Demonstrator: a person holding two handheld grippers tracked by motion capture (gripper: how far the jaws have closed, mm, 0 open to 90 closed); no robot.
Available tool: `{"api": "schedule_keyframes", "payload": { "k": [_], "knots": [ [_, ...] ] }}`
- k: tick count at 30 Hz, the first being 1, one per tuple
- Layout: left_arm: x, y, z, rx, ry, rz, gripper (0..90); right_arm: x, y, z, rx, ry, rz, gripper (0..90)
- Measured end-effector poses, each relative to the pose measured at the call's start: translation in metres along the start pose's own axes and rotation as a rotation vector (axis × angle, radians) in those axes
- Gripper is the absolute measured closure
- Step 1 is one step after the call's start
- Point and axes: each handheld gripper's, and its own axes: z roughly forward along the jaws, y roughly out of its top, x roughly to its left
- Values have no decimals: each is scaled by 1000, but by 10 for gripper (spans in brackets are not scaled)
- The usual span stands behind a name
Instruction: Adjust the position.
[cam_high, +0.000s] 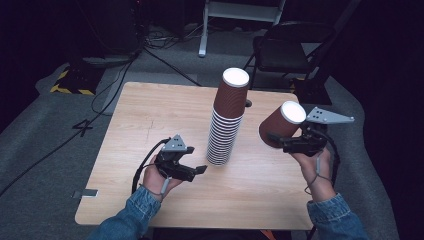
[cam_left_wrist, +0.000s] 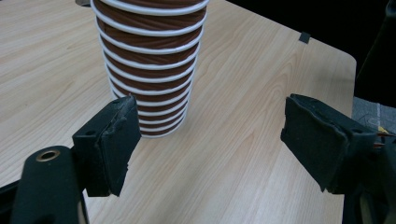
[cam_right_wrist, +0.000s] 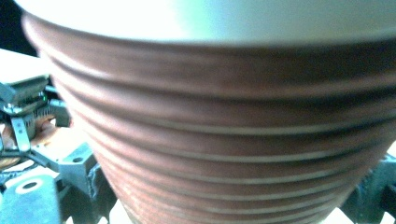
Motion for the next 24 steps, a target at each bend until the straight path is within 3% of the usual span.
{"api": "schedule_keyframes", "payload": {
  "k": [5,13,24],
  "knots": [
    [-5,5,6,-10,-16,6,226,5,-15,12,21,20,7,112],
    [-15,14,17,-20,-41,29,254,15,-24,23,36,52,1,112],
    [-33,24,38,-4,-150,59,339,38,-34,36,50,121,-20,111]
  ]
}}
